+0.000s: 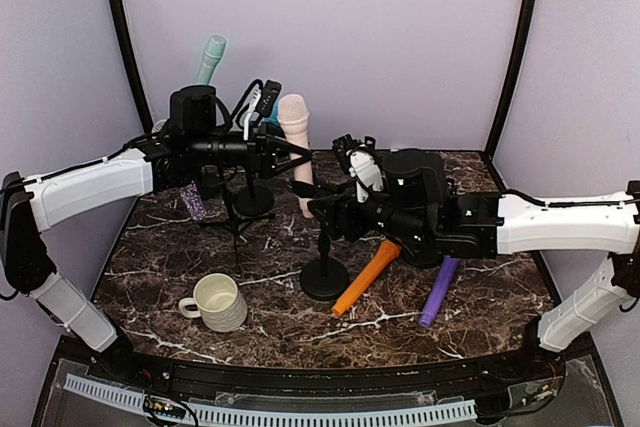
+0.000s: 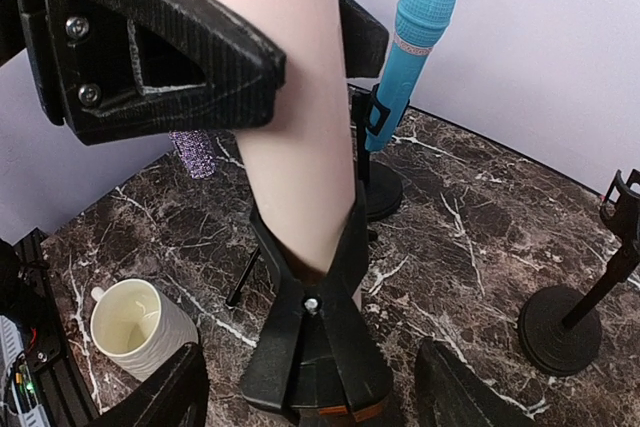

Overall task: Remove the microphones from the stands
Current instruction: Pick up the clamp from the microphone stand.

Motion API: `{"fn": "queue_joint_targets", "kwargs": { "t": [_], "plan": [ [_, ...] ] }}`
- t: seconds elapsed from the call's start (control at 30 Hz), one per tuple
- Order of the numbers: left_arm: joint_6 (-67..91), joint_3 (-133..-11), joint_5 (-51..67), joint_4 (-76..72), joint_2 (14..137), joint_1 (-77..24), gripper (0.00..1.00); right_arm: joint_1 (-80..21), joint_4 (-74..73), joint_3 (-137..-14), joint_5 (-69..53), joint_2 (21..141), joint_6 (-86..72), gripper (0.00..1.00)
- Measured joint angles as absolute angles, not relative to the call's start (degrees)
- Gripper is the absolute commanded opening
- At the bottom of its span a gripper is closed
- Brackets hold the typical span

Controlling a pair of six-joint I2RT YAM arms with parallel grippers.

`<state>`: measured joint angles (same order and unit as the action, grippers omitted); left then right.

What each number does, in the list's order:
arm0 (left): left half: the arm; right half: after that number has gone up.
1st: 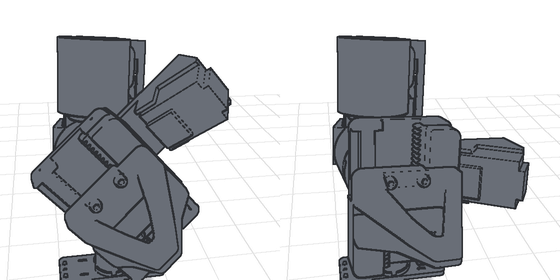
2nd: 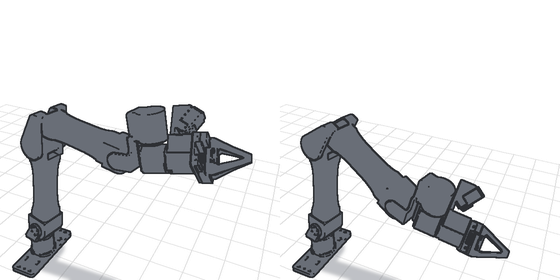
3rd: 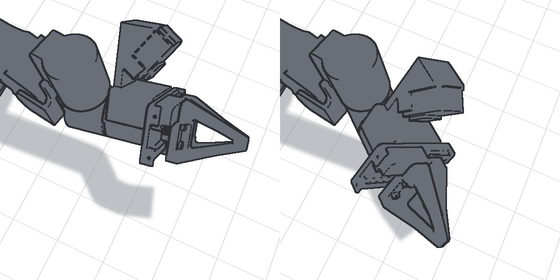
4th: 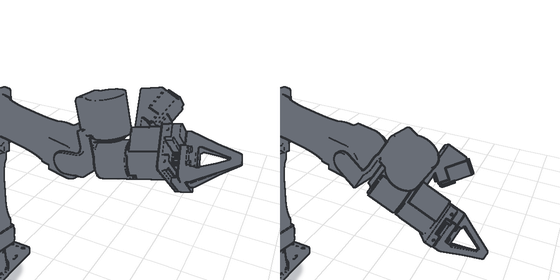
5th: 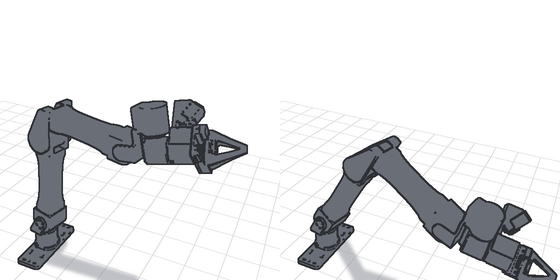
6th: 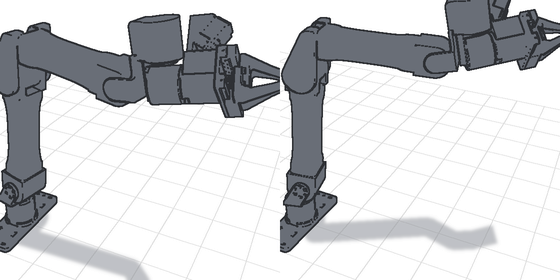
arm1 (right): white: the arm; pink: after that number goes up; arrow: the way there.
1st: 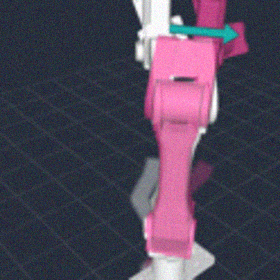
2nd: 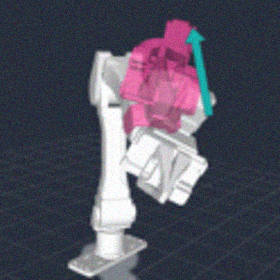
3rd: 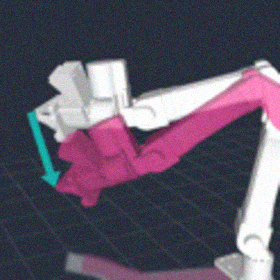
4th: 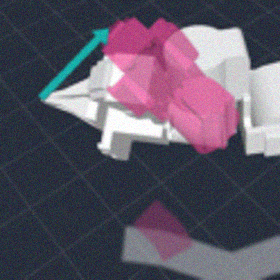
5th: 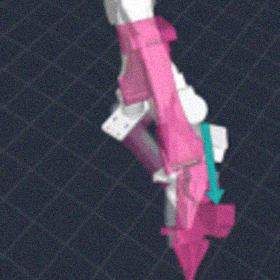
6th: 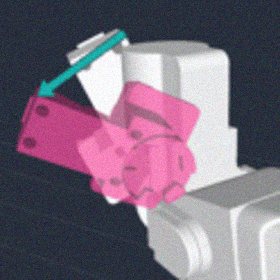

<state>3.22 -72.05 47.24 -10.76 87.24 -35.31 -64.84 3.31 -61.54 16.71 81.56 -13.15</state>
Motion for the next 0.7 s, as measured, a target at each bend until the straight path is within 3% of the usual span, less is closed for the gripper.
{"fn": "queue_joint_targets", "kwargs": {
  "t": [0.17, 0.47, 0.53, 0.57, 0.63, 0.7],
  "plan": [
    [1.08, -70.65, 45.91, -11.38, 86.19, -35.53, 0.31, -64.82, 3.05, -62.0, 16.71, 81.84, -13.15, 0.7],
    [0.43, -69.73, 45.63, -11.97, 85.54, -35.55, 0.25, -64.75, 2.74, -63.53, 16.64, 83.07, -12.88, 0.58],
    [0.43, -69.69, 45.6, -11.99, 85.47, -35.55, 0.24, -64.73, 2.72, -63.66, 16.45, 83.09, -12.93, 0.47],
    [0.43, -69.69, 45.6, -11.99, 85.47, -35.55, 0.24, -64.71, 2.68, -63.79, 16.38, 83.15, -12.99, 0.33],
    [0.16, -69.67, 45.65, -11.99, 85.45, -35.59, 0.23, -64.71, 2.66, -64.05, 16.36, 83.37, -12.88, 0.17],
    [-0.1, -69.56, 45.47, -11.92, 85.34, -35.64, 0.21, -64.71, 2.55, -64.25, 16.6, 83.42, -12.32, 0.08]
  ]
}}
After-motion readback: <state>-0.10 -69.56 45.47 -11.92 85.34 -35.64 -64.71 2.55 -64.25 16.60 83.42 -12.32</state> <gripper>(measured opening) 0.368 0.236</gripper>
